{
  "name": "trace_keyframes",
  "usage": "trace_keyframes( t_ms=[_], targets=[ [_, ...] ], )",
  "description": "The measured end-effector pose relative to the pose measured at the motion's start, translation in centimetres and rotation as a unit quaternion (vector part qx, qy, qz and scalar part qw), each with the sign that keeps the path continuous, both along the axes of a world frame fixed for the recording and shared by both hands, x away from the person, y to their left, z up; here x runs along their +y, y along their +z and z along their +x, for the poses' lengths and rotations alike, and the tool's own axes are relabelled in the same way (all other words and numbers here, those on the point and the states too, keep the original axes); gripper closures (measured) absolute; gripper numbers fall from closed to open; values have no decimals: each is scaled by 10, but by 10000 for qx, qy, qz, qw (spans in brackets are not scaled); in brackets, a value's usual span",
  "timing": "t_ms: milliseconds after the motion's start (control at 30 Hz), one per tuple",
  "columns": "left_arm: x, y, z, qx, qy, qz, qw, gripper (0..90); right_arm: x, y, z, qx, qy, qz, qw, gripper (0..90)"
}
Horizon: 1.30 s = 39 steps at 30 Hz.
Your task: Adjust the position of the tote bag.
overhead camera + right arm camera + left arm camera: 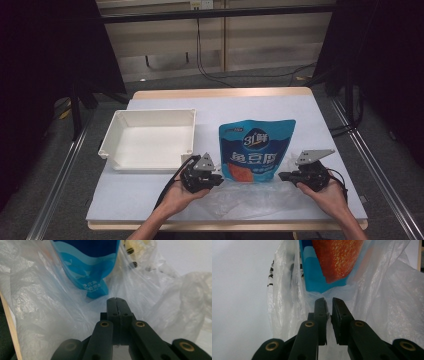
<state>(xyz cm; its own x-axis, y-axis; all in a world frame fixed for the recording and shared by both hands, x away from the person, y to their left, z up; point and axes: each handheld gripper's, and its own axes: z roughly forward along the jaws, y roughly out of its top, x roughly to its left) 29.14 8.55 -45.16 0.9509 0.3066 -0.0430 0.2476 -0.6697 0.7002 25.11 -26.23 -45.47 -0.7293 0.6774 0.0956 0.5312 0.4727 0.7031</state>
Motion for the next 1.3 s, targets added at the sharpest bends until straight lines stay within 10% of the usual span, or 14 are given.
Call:
trace_keyframes(
  t_ms=[300,567,967,1300],
  targets=[
    [0,8,-6,-35,-260,-316,9992,840,4,0,-3,4,160,-81,9998,900],
    [-5,-15,1,61,-231,582,9980,870,8,-9,0,184,281,-354,9988,900],
    [6,-13,6,-274,120,953,9950,898,-9,-13,5,21,-337,-1080,9936,900],
    [20,-12,7,-424,41,1113,9929,900,-17,-16,10,-54,-393,-924,9949,900]
  ],
)
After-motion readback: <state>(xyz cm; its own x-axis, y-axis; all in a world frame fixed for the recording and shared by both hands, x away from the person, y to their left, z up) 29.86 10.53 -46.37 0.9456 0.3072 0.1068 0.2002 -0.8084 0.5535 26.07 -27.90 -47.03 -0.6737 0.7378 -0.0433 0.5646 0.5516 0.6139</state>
